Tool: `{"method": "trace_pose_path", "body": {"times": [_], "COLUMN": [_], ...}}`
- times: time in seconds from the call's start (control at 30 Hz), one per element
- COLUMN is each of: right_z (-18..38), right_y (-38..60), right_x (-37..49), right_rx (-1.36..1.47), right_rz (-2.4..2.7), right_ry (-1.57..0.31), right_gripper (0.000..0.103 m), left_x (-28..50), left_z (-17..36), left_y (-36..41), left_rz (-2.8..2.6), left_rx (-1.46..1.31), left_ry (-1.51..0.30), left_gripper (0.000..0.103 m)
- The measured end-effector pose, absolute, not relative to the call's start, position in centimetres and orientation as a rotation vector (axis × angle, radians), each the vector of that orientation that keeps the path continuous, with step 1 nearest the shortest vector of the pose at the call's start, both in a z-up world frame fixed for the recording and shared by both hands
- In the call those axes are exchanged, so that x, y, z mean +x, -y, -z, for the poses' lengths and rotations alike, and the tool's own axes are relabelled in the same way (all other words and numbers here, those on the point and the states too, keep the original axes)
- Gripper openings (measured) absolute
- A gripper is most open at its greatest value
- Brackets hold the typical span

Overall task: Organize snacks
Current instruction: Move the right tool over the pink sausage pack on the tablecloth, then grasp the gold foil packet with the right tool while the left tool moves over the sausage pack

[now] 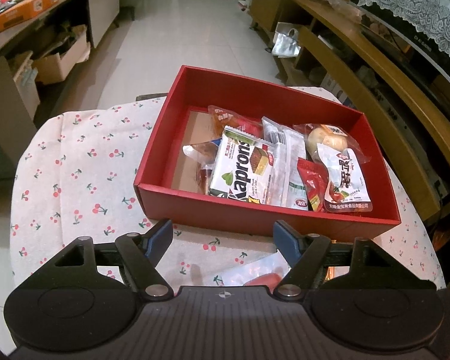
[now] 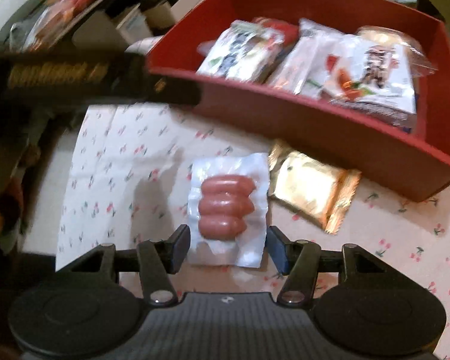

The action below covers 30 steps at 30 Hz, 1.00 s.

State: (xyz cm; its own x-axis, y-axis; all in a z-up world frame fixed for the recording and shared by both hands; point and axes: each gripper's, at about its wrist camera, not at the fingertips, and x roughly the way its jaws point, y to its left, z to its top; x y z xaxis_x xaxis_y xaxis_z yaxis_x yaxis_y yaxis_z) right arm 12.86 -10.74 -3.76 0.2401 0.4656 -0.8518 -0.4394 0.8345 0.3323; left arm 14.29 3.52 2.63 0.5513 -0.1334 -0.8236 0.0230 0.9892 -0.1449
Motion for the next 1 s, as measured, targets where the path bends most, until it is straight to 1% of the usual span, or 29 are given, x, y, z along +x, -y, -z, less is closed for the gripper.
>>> {"method": "trace_pose_path", "body": {"times": [0.13,0.27,0.33,0.47,0.63,0.77,0.9,1.0], "right_z": [3.6,3.3,2.4,1.2,2.3,2.7,3.3,3.6], "right_y": [10.3,9.8,10.2,12.7,14.0,13.3,13.0,12.4], "right_x": [13.1,11.9,11.5,12.8,15.6,16.7,17.6,17.4], "right_rx": [0.070,0.131,0.120,0.086,0.080,0.030,0.051,-0.011], "right_rz": [-0.613,-0.794,-0.791,-0.611,-0.490,-0.491,-0.521,-0.536], "right_ry": [-1.171,-1.213,-1.181,-1.089,-1.096,-1.080,-1.077,-1.058], "right_gripper": [0.070,0.069,0.069,0.069,0.069,0.069,0.069,0.069], "left_x": [14.3,14.3,14.3,14.2,14.0,13.7,13.4,13.2], "left_z": [-2.5,-2.4,-2.4,-1.9,-0.9,-0.4,0.2,0.4], "left_y": [-3.6,-3.8,-4.2,-4.4,-3.8,-3.3,-3.5,-4.0], "left_rz": [0.091,0.085,0.080,0.072,0.084,0.098,0.104,0.098], "left_rx": [-0.119,-0.116,-0.123,-0.127,-0.092,-0.072,-0.065,-0.072], "left_ry": [-0.986,-0.989,-0.991,-1.009,-1.042,-1.058,-1.078,-1.086], "left_gripper": [0.080,0.080,0.080,0.080,0.080,0.080,0.080,0.080]}}
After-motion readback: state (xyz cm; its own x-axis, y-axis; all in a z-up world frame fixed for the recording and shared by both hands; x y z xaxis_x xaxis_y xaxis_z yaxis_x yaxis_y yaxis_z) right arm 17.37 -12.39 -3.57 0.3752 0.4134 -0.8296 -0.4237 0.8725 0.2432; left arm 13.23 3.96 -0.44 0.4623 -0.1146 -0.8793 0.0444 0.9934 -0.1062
